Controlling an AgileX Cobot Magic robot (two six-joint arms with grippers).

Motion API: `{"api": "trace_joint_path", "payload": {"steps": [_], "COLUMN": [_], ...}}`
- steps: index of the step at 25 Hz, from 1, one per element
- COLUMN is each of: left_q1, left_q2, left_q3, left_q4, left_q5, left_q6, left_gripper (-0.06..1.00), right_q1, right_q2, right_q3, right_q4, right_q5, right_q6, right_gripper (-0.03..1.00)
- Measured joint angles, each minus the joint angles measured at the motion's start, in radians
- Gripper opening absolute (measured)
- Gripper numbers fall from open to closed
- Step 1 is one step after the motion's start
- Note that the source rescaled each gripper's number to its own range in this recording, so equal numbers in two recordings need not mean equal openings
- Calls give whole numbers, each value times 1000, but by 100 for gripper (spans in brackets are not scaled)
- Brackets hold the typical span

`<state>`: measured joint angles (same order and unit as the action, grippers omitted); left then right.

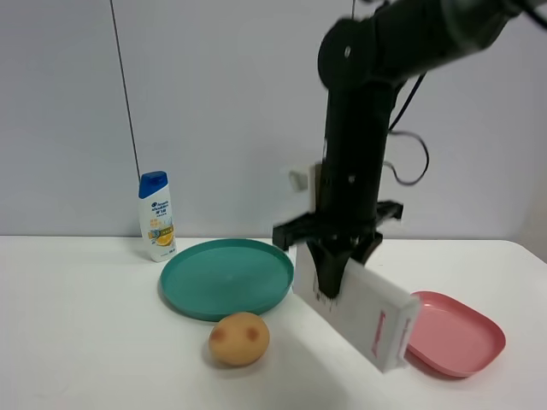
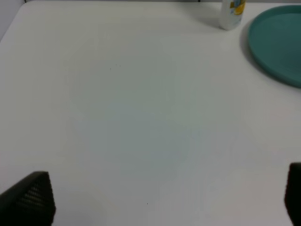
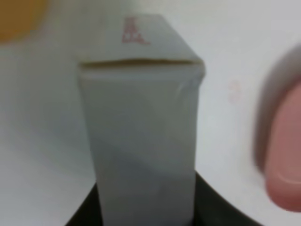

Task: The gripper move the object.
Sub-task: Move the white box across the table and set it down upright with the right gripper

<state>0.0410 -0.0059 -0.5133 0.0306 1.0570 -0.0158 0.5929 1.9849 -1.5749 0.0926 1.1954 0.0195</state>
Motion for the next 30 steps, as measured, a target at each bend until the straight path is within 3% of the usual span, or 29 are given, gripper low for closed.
{"api": "trace_joint_path", "payload": {"steps": [9, 18, 26, 30], "left_q1": [0, 0, 0, 0], "left_q2": [0, 0, 0, 0], "left_q3": [0, 0, 0, 0], "left_q4": [0, 0, 0, 0], "left_q5": [0, 0, 0, 0], "left_q6": [0, 0, 0, 0], "left_gripper": [100, 100, 100, 100], "right_q1": [0, 0, -1, -48], "right_q2": [-233, -423, -521, -529], "right_q3": [-201, -204, -199, -199], "right_q4": [-48, -212, -226, -226], "right_q5": [13, 31, 35, 36], "right_q6": [55, 143, 249, 272], "right_gripper": [1, 1, 1, 1]}}
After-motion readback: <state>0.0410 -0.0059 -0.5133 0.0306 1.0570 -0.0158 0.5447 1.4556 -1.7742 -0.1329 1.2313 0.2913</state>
